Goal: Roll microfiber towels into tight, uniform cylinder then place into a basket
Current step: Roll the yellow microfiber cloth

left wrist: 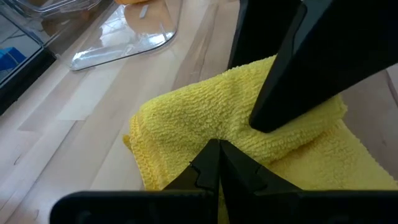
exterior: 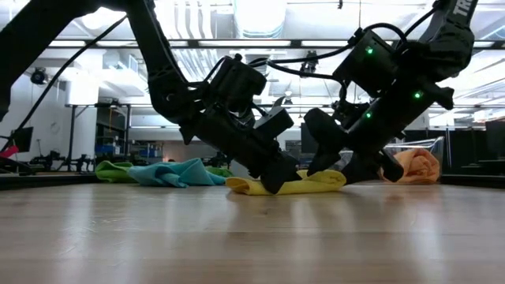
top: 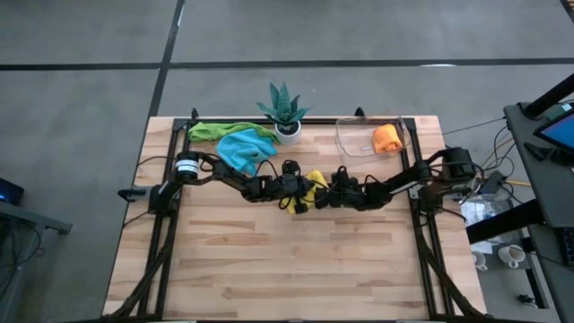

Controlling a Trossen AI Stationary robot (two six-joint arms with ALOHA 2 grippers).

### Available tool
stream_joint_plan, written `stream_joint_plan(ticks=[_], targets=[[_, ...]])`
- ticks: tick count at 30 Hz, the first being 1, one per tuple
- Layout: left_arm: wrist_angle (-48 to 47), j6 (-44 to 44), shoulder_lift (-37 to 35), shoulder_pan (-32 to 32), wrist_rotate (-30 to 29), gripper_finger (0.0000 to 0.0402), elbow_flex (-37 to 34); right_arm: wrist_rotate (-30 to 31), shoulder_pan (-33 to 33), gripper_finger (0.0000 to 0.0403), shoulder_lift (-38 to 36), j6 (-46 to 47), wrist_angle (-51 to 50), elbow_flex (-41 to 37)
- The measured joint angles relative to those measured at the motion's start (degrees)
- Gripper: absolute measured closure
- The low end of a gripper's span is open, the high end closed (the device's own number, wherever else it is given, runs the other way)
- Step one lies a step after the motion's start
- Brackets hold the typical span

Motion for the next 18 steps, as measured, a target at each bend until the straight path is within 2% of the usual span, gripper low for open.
stream_joint_plan(ticks=[3, 11, 18], targets=[[0.01, 0.0, 0.0, 0.0, 0.02, 0.0402, 0.0, 0.18, 0.0, 0.0171, 0.0, 0.0, -0.17, -0.07], [0.02, 0.02, 0.0, 0.0, 0.02, 0.0402, 0.0, 0.33, 0.02, 0.0252, 0.0, -0.26, -0.11, -0.15], [-0.75, 0.41, -1.3, -0.35, -1.66, 0.0402, 0.0, 0.33, 0.11, 0.0342, -0.02, -7.09, 0.04, -0.15]])
